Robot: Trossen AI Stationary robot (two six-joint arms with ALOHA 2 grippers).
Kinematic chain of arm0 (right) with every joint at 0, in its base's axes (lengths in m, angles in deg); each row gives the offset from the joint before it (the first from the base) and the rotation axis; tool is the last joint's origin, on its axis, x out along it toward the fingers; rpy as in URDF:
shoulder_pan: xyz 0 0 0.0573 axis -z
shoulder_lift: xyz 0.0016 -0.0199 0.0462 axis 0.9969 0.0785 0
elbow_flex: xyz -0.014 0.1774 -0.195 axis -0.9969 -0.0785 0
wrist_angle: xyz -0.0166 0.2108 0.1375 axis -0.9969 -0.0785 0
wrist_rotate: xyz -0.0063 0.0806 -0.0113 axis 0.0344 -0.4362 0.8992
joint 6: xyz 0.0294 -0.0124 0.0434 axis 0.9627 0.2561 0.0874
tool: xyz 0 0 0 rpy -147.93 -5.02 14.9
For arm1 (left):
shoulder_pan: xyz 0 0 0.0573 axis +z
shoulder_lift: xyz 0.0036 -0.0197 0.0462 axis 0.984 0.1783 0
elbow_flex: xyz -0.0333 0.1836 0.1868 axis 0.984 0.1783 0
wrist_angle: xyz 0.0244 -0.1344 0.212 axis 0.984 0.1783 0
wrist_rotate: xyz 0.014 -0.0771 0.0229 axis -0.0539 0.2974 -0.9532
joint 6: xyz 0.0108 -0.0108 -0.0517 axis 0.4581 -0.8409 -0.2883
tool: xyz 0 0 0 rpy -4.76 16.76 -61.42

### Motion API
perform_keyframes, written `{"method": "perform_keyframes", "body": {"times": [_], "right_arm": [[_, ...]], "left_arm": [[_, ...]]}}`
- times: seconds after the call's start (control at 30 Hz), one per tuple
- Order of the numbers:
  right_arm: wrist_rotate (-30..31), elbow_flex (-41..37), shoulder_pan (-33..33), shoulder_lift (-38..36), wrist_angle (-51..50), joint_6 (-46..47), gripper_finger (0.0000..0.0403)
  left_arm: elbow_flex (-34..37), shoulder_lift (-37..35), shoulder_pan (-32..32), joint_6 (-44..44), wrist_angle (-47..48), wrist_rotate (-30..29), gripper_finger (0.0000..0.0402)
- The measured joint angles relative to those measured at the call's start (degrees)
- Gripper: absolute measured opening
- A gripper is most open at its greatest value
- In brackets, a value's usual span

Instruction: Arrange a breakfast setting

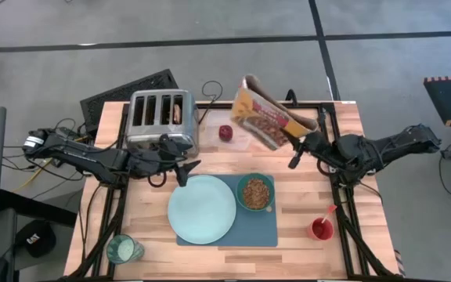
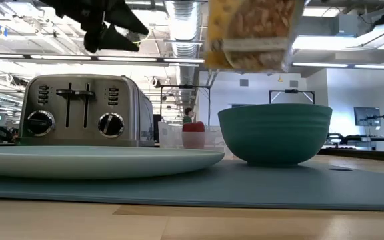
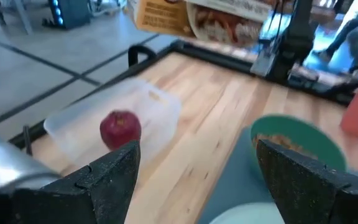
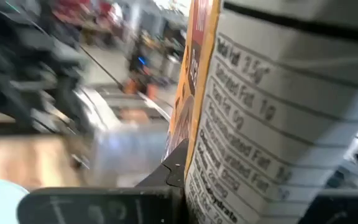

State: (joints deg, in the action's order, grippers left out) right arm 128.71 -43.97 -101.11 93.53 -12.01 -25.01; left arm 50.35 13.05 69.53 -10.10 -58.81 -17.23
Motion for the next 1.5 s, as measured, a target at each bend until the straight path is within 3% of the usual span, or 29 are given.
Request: {"method": "perform_keyframes", "body": {"times": [0.27, 0.53, 0.67, 0.97, 1.5], "right_arm": [[10.95, 0.00, 0.25, -1.25, -12.86, 6.78, 0.0073], [11.59, -1.51, 5.28, -2.85, -24.95, 18.27, 0.0069], [10.48, -3.90, 8.63, -4.71, -26.99, 20.19, 0.0071], [2.07, -10.42, 17.28, -11.06, -27.91, 26.22, 0.0072], [-9.53, -15.72, 26.71, -11.50, -28.13, 28.53, 0.0074]], "left_arm": [[0.00, 3.92, 0.00, -2.67, 0.75, 0.45, 0.0307], [0.00, 5.68, 0.00, -2.86, -0.18, 1.31, 0.0307], [0.02, 5.68, 0.00, -2.86, -0.25, 1.50, 0.0307], [0.02, 5.68, -0.04, -2.88, -0.47, 2.51, 0.0307], [0.04, 5.68, -0.04, -2.95, -0.45, 2.92, 0.0307]]}}
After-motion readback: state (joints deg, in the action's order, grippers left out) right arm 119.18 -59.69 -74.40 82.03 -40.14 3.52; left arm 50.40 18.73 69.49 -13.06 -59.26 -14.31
